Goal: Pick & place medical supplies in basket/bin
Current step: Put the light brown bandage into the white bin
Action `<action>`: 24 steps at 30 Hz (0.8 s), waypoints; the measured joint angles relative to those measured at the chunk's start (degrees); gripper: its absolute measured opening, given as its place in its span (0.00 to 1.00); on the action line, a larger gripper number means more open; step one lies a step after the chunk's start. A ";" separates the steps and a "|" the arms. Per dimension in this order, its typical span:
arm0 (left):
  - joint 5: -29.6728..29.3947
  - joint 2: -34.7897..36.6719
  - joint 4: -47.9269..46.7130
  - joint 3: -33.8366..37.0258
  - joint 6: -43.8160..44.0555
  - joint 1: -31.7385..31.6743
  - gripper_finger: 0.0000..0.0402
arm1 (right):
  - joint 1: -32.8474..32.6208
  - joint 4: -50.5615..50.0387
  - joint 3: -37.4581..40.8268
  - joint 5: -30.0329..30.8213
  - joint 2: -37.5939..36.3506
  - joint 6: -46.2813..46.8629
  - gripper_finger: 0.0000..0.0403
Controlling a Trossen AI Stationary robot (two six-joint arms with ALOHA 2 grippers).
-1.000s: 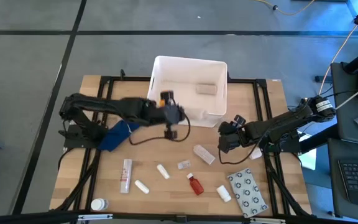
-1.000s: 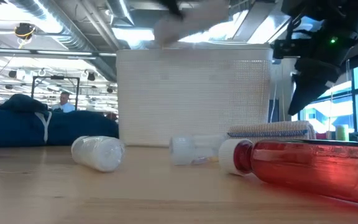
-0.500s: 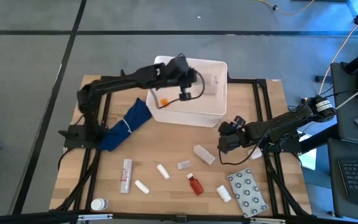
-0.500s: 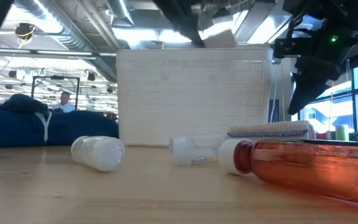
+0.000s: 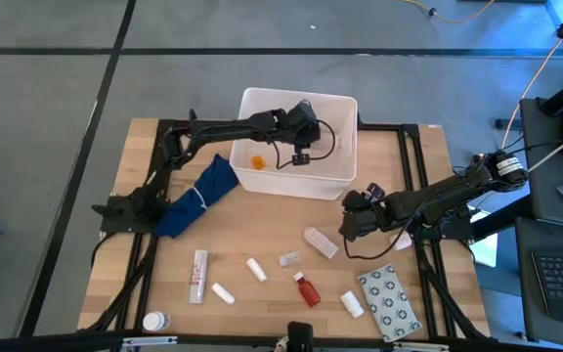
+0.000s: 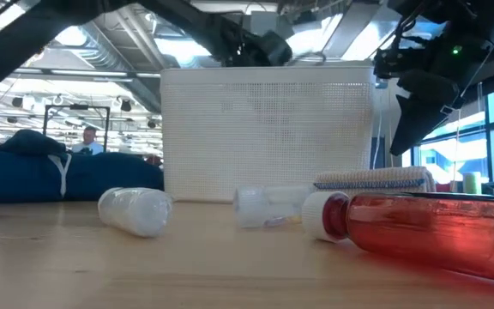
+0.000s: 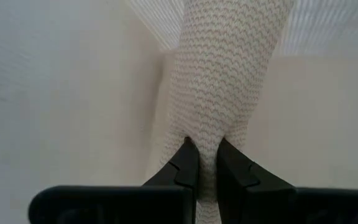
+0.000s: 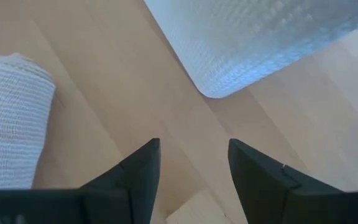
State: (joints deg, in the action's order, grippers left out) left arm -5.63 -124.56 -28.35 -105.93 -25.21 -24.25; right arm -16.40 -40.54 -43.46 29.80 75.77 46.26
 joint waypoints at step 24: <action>-4.64 -3.68 -1.78 -0.04 4.54 0.52 0.29 | 0.00 10.11 0.00 -8.25 0.00 -2.98 0.47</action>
State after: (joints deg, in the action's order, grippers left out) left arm -10.27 -128.25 -30.12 -105.97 -20.67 -23.73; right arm -16.40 -30.43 -43.46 21.55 75.77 43.28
